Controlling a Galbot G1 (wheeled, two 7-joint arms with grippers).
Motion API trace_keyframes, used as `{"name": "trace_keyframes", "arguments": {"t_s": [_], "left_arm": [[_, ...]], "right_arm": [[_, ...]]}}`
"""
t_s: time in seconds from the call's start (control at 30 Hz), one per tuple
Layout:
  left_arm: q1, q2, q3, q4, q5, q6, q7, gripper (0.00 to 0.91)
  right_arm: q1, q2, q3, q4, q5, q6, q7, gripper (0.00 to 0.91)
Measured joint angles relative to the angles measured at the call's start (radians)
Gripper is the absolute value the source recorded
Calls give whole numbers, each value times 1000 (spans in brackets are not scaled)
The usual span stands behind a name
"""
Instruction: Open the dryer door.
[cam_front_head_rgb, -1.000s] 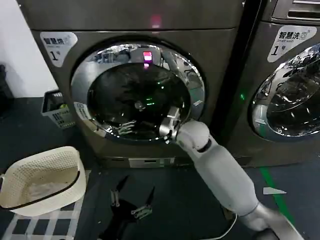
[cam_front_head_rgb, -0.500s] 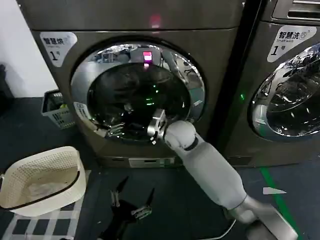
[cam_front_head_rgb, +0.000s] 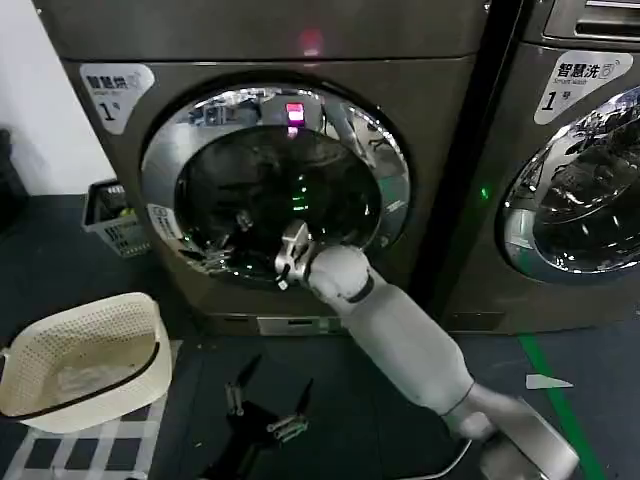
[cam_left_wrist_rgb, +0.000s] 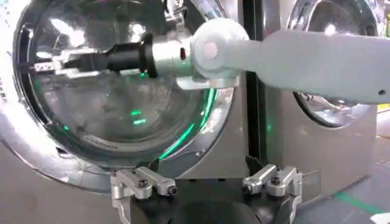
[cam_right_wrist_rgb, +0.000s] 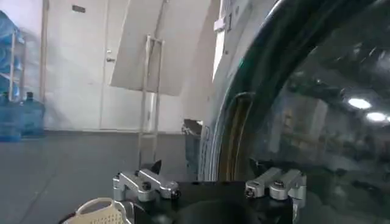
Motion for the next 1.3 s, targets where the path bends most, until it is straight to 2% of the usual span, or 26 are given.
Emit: {"name": "trace_keyframes", "arguments": {"t_s": [0.87,1.3], "left_arm": [[0,-4,5,6,1,-3,-1,907],[5,-9,9,1,6,-6,-2,907]], "right_arm": [[59,85,-31,-156,-16,51,-9,907],[84,87,-39,-194,-16,57,-7,907]]}}
